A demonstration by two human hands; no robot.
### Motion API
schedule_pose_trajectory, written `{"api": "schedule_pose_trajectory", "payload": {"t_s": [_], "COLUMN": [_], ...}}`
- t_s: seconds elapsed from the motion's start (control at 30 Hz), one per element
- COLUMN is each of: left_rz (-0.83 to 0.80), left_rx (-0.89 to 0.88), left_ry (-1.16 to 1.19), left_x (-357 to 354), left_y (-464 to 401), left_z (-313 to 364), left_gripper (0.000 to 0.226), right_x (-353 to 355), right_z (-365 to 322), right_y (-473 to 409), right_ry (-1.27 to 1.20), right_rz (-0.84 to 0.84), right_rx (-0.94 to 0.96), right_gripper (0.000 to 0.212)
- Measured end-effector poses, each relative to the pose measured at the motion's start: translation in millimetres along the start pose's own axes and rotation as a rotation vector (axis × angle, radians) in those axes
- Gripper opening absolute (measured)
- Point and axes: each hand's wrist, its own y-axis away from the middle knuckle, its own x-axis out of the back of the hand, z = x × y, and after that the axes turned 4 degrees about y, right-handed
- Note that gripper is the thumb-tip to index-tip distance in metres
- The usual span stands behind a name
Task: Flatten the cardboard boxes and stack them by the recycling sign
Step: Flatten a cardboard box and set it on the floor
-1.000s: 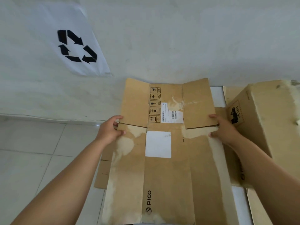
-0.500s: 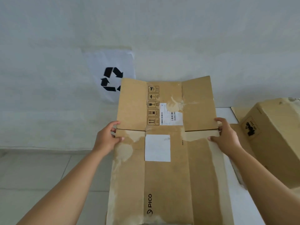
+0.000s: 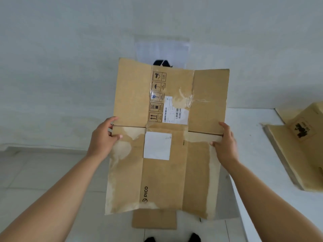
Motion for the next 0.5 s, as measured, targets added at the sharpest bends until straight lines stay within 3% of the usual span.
{"api": "schedule_pose_trajectory", "payload": {"t_s": [0.27,0.5], "left_rz": [-0.096,-0.188], "left_rx": [0.154,0.271], "left_ry": [-0.018,-0.051], "left_x": [-50.4,-144.3], "left_y": [12.5,30.4], "left_z": [-94.2,-205.1], "left_gripper": [0.063,0.059], "right_x": [-76.5,-184.6], "right_z": [43.3,143.4], "right_y": [10.2,-4.7], "right_ry": [0.129,0.198], "right_rz": [-0.141,-0.275], "right_rx": [-0.075,-0.184], "right_gripper": [0.071,0.072]}}
